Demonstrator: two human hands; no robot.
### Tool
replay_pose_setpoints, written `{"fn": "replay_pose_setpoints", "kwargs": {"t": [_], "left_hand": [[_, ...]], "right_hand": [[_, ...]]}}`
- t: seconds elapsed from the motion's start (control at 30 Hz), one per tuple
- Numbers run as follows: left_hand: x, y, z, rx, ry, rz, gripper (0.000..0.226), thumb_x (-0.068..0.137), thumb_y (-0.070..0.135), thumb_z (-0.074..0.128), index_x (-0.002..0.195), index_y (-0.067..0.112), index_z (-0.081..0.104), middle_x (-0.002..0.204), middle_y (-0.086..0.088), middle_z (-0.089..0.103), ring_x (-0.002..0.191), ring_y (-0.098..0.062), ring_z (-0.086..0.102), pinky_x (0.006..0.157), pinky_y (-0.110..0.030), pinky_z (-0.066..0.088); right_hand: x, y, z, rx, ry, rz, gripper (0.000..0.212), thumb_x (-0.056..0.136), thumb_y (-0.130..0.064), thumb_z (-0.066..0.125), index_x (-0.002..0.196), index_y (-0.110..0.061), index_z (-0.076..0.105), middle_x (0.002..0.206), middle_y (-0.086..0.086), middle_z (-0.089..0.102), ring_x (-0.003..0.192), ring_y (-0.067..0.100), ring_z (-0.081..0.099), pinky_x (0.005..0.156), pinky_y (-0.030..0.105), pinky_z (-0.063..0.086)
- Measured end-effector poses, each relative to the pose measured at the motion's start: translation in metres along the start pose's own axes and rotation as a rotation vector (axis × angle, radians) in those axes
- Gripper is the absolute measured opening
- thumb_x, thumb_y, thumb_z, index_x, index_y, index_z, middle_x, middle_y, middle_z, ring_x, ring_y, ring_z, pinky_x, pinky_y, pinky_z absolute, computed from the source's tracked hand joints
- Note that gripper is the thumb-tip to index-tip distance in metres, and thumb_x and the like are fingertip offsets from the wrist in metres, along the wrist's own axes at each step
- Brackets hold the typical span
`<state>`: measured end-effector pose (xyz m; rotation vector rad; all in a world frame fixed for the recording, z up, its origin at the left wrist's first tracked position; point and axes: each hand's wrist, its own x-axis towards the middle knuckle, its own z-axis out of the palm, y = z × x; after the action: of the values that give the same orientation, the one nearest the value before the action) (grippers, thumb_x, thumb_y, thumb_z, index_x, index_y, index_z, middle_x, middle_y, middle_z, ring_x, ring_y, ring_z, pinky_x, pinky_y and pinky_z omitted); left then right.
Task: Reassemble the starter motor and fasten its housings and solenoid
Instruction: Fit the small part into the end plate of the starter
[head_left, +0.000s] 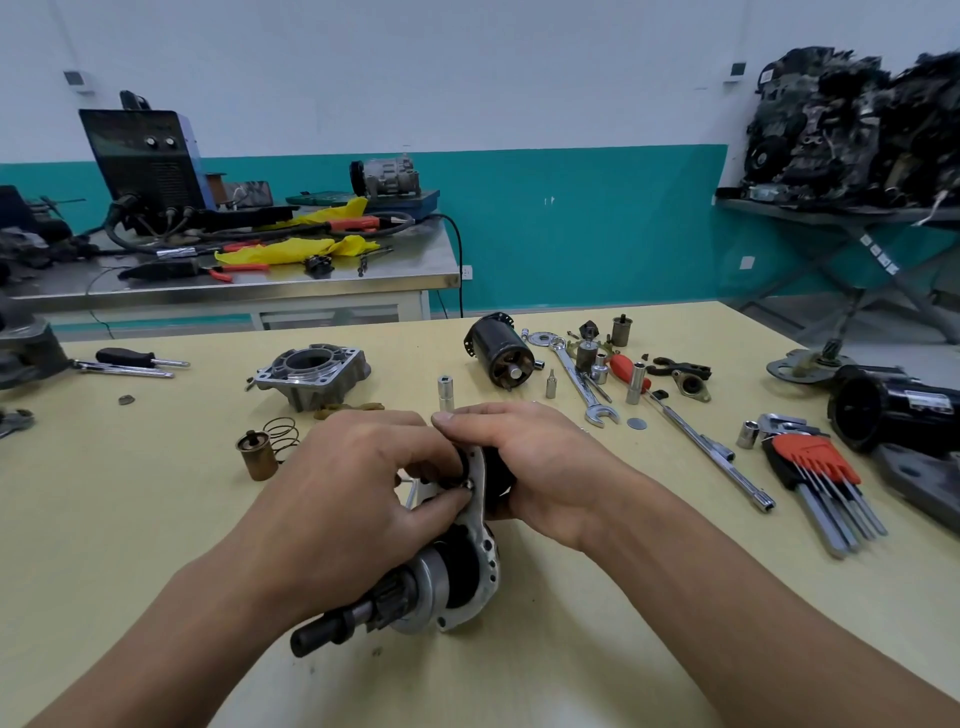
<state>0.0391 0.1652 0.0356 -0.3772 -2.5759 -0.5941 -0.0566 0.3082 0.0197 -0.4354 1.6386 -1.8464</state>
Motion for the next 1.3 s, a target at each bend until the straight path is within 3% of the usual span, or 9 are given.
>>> {"fn": "replay_pose_setpoints", "kwargs": {"t": [0.13,0.4,0.63,0.8,1.03,1.2,1.3], "left_hand": [[-0.001,0.001,0.001,-0.014,-0.014,-0.019,0.015,0.075,0.036,0.067,0.078,0.027,0.078,0.076,0.019,0.068,0.073,-0.002,0.062,0.063,-0.029,0.053],[0.0,-0.003,0.004,-0.042,-0.016,0.002,0.012,0.079,0.038,0.078,0.081,0.027,0.079,0.078,0.02,0.068,0.078,-0.002,0.06,0.065,-0.021,0.048],[0.0,-0.004,0.004,-0.08,-0.004,-0.023,0.005,0.08,0.03,0.079,0.083,0.027,0.081,0.078,0.017,0.07,0.074,-0.004,0.064,0.065,-0.033,0.055],[0.0,-0.002,0.005,-0.084,-0.003,0.006,0.015,0.077,0.015,0.084,0.086,0.027,0.081,0.086,0.022,0.072,0.079,0.001,0.065,0.068,-0.026,0.055],[0.0,-0.006,0.009,-0.187,0.017,0.001,0.029,0.074,0.001,0.082,0.085,0.028,0.082,0.087,0.024,0.073,0.077,0.005,0.068,0.066,-0.018,0.056],[0.0,-0.007,0.01,-0.241,0.014,-0.028,0.014,0.073,0.022,0.081,0.084,0.03,0.082,0.084,0.024,0.073,0.076,0.002,0.07,0.067,-0.018,0.057],[0.0,-0.008,0.01,-0.234,0.014,-0.046,0.016,0.076,0.018,0.085,0.083,0.031,0.082,0.081,0.023,0.073,0.074,0.0,0.07,0.066,-0.022,0.058]], "right_hand": [[0.0,0.0,0.0,0.0,-0.009,0.001,0.01,0.09,-0.021,0.07,0.083,-0.015,0.075,0.08,0.009,0.075,0.07,0.021,0.071,0.065,0.033,0.058],[-0.001,-0.001,0.001,0.003,-0.006,0.002,0.012,0.09,-0.02,0.07,0.08,-0.017,0.074,0.076,0.006,0.073,0.066,0.02,0.069,0.06,0.03,0.055],[0.0,-0.001,0.0,0.011,0.003,0.002,0.009,0.09,-0.02,0.07,0.083,-0.015,0.074,0.079,0.007,0.072,0.078,0.026,0.066,0.067,0.035,0.054],[0.0,0.0,0.001,0.009,-0.007,-0.003,0.008,0.091,-0.02,0.069,0.085,-0.016,0.073,0.07,0.002,0.071,0.063,0.017,0.067,0.059,0.031,0.054],[0.002,0.002,0.0,0.015,-0.001,-0.006,0.006,0.09,-0.02,0.07,0.089,-0.015,0.073,0.077,0.004,0.071,0.071,0.022,0.066,0.064,0.034,0.055],[0.001,0.001,-0.001,0.014,-0.004,-0.005,0.008,0.089,-0.02,0.071,0.084,-0.015,0.074,0.078,0.006,0.073,0.079,0.026,0.068,0.071,0.038,0.055],[0.001,0.001,-0.001,0.018,-0.002,-0.007,0.008,0.089,-0.02,0.071,0.083,-0.015,0.074,0.078,0.005,0.072,0.08,0.027,0.067,0.072,0.04,0.055]]}}
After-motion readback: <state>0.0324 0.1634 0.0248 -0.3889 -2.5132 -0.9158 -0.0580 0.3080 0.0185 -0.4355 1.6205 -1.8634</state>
